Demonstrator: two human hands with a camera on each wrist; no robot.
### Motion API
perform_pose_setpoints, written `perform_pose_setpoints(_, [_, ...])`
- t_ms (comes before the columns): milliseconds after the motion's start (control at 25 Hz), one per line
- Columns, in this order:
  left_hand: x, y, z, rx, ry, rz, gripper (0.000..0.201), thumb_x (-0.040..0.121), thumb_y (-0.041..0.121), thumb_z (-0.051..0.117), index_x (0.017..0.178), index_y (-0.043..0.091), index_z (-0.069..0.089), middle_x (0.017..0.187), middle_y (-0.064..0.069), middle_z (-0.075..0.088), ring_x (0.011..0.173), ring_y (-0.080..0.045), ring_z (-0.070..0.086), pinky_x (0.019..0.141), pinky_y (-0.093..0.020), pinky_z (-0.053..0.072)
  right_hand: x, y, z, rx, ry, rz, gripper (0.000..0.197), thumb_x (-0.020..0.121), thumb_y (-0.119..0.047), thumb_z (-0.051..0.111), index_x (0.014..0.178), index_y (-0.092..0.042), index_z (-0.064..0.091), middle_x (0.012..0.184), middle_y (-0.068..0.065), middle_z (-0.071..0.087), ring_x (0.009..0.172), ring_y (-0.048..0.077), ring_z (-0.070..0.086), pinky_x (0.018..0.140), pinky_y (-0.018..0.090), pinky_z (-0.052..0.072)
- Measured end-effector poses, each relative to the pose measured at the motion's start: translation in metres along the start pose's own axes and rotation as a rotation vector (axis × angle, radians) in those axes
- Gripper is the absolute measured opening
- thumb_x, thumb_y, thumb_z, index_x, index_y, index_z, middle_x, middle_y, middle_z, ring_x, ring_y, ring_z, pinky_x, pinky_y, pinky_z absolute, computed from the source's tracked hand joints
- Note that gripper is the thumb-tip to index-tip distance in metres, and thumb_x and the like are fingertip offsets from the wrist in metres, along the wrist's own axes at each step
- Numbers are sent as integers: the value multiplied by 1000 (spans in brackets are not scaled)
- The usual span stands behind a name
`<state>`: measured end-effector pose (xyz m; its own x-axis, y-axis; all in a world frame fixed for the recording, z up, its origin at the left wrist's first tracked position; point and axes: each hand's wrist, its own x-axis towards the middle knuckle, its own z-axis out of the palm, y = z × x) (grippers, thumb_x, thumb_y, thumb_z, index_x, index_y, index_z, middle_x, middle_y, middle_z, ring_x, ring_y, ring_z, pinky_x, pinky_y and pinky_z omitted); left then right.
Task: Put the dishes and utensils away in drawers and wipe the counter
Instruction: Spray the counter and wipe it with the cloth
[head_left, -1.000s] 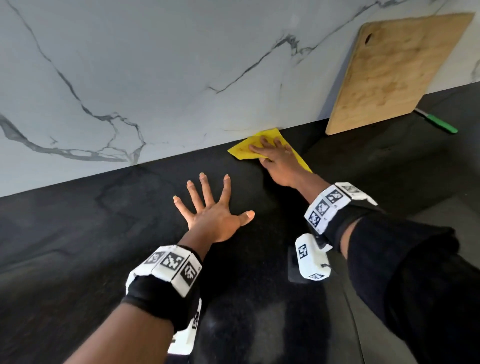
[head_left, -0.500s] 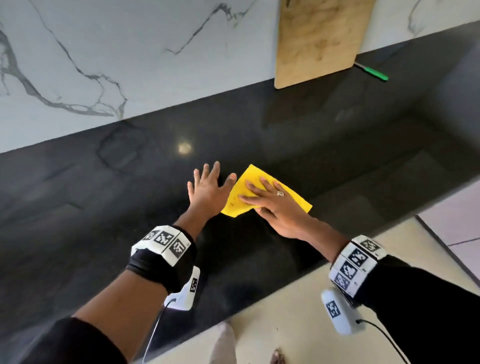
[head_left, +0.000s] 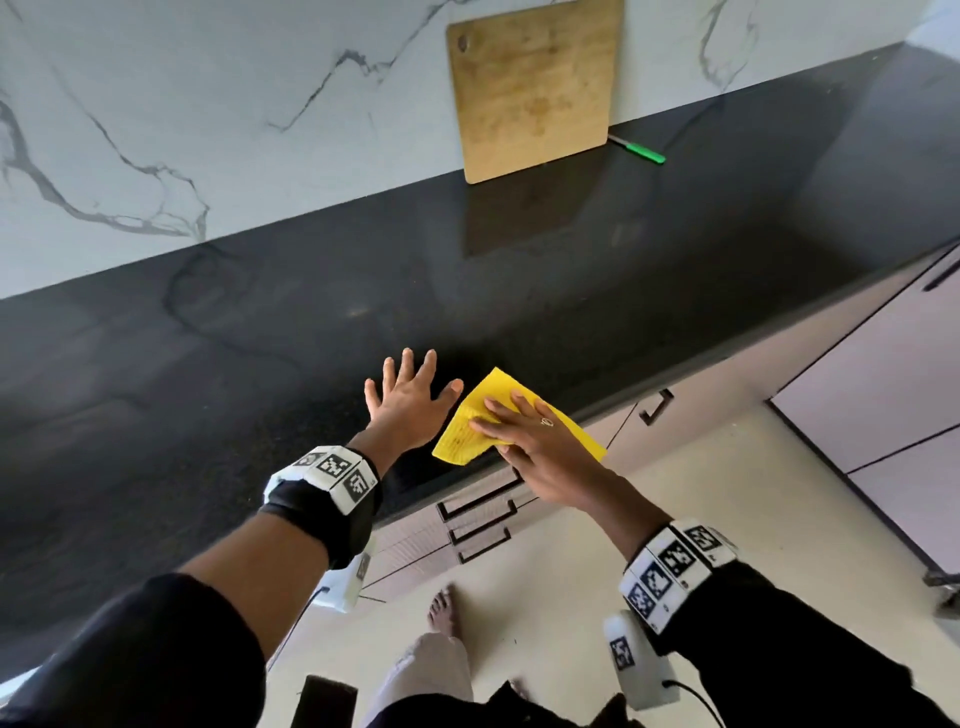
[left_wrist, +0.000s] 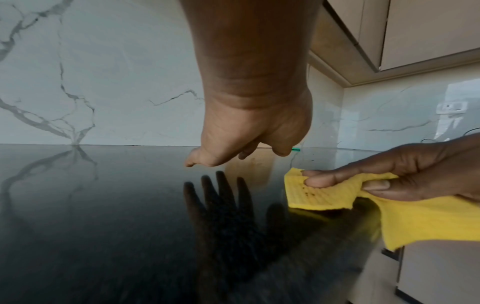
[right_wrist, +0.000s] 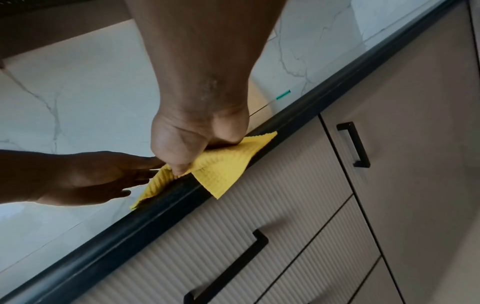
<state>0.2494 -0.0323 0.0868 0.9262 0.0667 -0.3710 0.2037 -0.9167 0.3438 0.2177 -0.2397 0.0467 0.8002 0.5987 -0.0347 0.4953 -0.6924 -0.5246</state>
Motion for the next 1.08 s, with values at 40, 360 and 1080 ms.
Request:
perform_pose_setpoints(40, [7,-2,-5,6,7,-20,68,98,62,26,156,32,7,164,-2,-6,150,-25,-12,119,-52,-6,8,1,-1,-38,-21,22,51,104,-22,43,150,-37,31,163,-6,14,151,22,1,122,43,7])
perform_pose_setpoints(360, [110,-15,-54,-43,77,-145,66,99,58,25,156,31,6,164,-2,-7,150,-25,-12,119,-53,-7,129,21,-27,-174,-220,126,55,104,-47,27,152,-48,1,162,-8,-19,148,24,-23,120,45,-10])
perform_pose_setpoints(1080, [267,-31,-118,-159,-111,-405,112,71,85,50,143,50,-27,149,5,-46,138,-29,-41,100,-77,-15,464,88,-68,-311,-69,118,68,95,-69,18,155,-41,4,164,2,-9,149,35,-13,120,51,-8])
